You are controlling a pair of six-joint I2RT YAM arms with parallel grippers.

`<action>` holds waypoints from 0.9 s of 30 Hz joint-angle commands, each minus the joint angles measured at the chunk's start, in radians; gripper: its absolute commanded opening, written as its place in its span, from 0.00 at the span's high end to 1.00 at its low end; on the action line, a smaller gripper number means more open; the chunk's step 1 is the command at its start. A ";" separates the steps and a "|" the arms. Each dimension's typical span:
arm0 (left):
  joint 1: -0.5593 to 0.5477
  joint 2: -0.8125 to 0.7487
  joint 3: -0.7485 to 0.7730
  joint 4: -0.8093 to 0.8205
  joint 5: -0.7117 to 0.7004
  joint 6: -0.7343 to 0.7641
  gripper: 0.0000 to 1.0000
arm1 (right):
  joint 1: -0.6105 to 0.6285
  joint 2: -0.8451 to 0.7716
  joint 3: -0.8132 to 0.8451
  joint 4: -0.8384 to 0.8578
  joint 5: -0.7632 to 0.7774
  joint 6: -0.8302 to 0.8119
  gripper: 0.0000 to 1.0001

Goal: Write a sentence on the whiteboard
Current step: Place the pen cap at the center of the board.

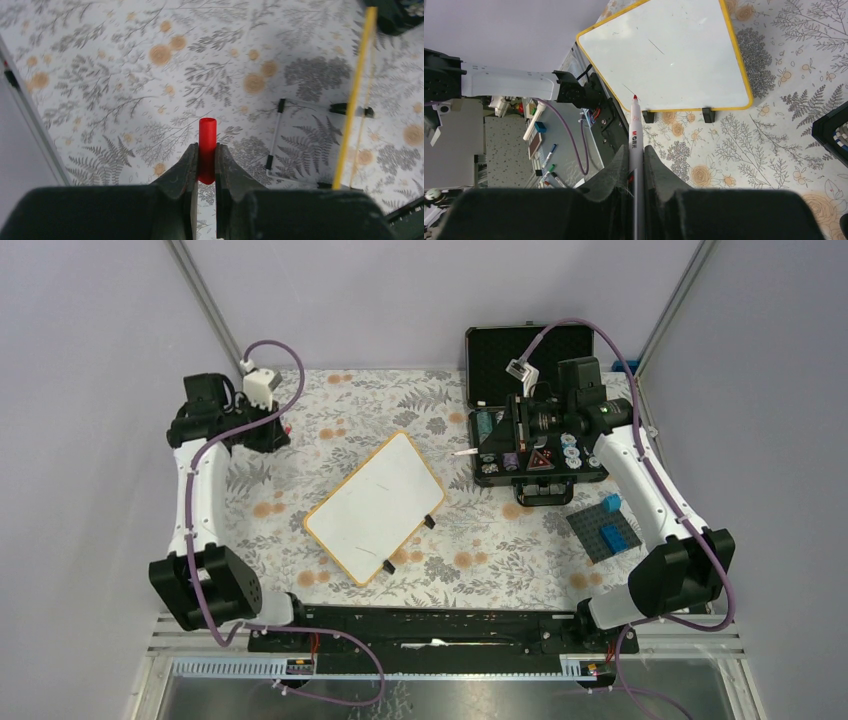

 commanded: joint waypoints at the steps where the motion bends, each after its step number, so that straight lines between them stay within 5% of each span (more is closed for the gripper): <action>1: 0.042 0.074 -0.142 0.057 -0.064 -0.045 1.00 | -0.004 -0.028 -0.015 0.028 0.012 -0.013 1.00; 9: 0.045 0.211 -0.342 0.230 -0.147 -0.047 1.00 | -0.005 -0.010 -0.015 0.045 0.015 -0.002 1.00; 17: 0.045 0.326 -0.388 0.330 -0.182 -0.054 0.98 | -0.005 -0.011 -0.027 0.046 0.015 -0.005 1.00; 27: 0.045 0.349 -0.378 0.340 -0.212 -0.041 0.66 | -0.005 -0.037 -0.061 0.046 0.021 -0.023 1.00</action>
